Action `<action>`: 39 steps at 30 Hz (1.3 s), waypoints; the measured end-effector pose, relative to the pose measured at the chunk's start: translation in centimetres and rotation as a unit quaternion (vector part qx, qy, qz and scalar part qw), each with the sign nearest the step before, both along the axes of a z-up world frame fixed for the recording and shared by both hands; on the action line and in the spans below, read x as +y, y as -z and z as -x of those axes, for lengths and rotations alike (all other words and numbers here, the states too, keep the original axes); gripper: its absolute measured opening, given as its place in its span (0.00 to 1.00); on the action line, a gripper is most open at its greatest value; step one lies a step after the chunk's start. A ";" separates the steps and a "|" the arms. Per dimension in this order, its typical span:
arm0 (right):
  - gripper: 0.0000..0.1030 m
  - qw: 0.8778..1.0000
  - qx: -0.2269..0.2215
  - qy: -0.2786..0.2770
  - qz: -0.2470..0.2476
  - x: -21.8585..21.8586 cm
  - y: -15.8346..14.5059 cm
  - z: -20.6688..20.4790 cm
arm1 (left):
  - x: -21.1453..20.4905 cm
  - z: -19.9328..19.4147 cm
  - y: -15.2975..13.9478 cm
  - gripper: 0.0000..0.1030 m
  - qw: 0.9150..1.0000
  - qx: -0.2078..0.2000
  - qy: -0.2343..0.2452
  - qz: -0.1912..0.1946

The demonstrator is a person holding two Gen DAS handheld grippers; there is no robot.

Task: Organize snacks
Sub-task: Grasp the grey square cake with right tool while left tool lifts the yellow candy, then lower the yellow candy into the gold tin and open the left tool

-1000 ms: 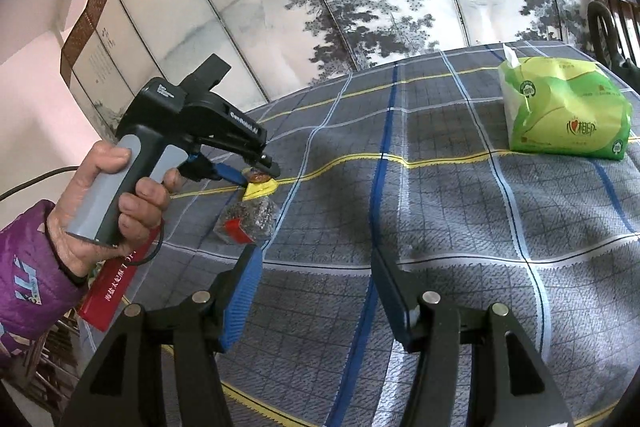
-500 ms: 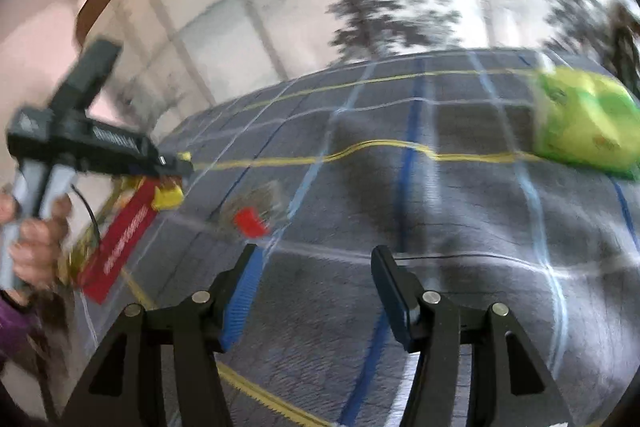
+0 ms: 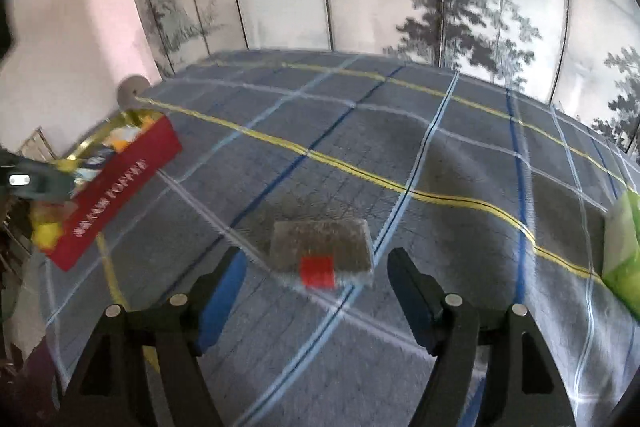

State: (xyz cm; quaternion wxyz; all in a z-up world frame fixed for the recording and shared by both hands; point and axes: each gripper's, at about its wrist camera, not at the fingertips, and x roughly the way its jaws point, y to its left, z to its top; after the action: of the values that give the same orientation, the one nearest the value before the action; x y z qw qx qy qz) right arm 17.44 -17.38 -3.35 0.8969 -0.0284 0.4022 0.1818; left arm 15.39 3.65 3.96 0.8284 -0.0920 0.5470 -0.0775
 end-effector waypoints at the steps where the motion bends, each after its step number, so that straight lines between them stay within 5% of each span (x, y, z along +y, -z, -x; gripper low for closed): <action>1: 0.73 1.000 0.005 0.002 0.003 0.2 0.2 -0.3 | 0.9 0.3 -0.4 0.28 1.000 -0.003 -0.008 0.002; 5: 0.73 0.999 0.036 0.015 -0.004 0.9 1.2 -1.6 | 4.2 1.2 -1.3 0.28 0.999 -0.011 -0.038 0.001; 7: 0.57 0.999 0.040 0.026 -0.009 0.8 1.7 -1.8 | 6.1 1.7 -1.8 0.28 0.998 -0.017 -0.056 -0.006; 16: 0.57 0.998 0.006 0.014 -0.062 1.7 0.5 3.0 | 13.4 3.2 -0.8 0.28 0.993 -0.012 -0.117 -0.024; 39: 0.57 0.997 0.004 0.035 -0.063 2.2 0.8 4.7 | 16.6 1.2 6.0 0.29 0.991 0.023 -0.128 -0.038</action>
State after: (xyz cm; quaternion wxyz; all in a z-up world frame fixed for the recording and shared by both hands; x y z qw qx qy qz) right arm 12.69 -15.15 -4.19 0.9010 0.0432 0.3945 0.1755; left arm 14.20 20.25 -2.04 0.8217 -0.1313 0.5521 0.0520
